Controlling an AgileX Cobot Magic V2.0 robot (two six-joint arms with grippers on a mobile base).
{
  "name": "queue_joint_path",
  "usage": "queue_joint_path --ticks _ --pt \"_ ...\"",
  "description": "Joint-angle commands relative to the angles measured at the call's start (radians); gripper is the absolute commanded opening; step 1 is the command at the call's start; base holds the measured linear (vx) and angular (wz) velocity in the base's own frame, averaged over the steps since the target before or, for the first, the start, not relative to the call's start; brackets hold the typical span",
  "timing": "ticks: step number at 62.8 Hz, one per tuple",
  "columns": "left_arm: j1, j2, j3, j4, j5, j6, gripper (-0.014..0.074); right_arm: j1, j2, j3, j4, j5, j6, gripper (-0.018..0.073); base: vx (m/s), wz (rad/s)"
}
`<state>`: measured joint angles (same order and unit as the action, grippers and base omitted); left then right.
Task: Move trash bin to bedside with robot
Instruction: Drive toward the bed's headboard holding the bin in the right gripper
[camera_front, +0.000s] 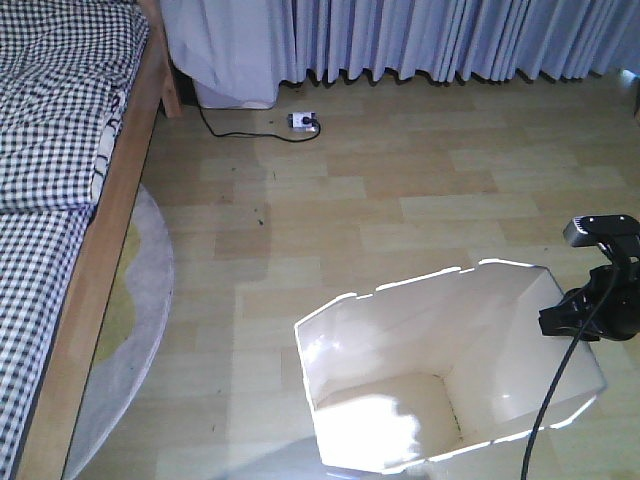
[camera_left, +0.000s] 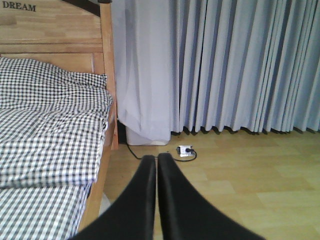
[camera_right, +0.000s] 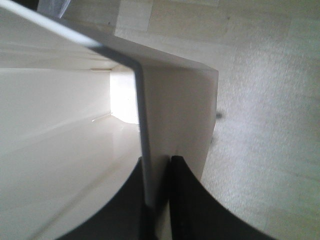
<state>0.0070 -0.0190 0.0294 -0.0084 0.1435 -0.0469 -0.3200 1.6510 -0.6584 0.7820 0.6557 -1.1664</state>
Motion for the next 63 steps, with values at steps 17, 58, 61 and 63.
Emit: queue_joint_path --ticks 17,58,61,63 --pt "-0.003 -0.01 0.028 -0.008 -0.072 -0.009 -0.0006 -0.004 -0.054 -0.027 0.111 0.102 0.019 -0.0006 0.44 -0.01" --pt "-0.003 -0.01 0.028 -0.008 -0.072 -0.009 -0.0006 -0.004 -0.054 -0.027 0.111 0.102 0.019 -0.0006 0.42 0.05" --pt "-0.003 -0.01 0.028 -0.008 -0.072 -0.009 -0.0006 -0.004 -0.054 -0.027 0.111 0.102 0.019 -0.0006 0.39 0.03" --pt "-0.003 -0.01 0.028 -0.008 -0.072 -0.009 -0.0006 -0.004 -0.054 -0.027 0.111 0.102 0.019 -0.0006 0.38 0.03"
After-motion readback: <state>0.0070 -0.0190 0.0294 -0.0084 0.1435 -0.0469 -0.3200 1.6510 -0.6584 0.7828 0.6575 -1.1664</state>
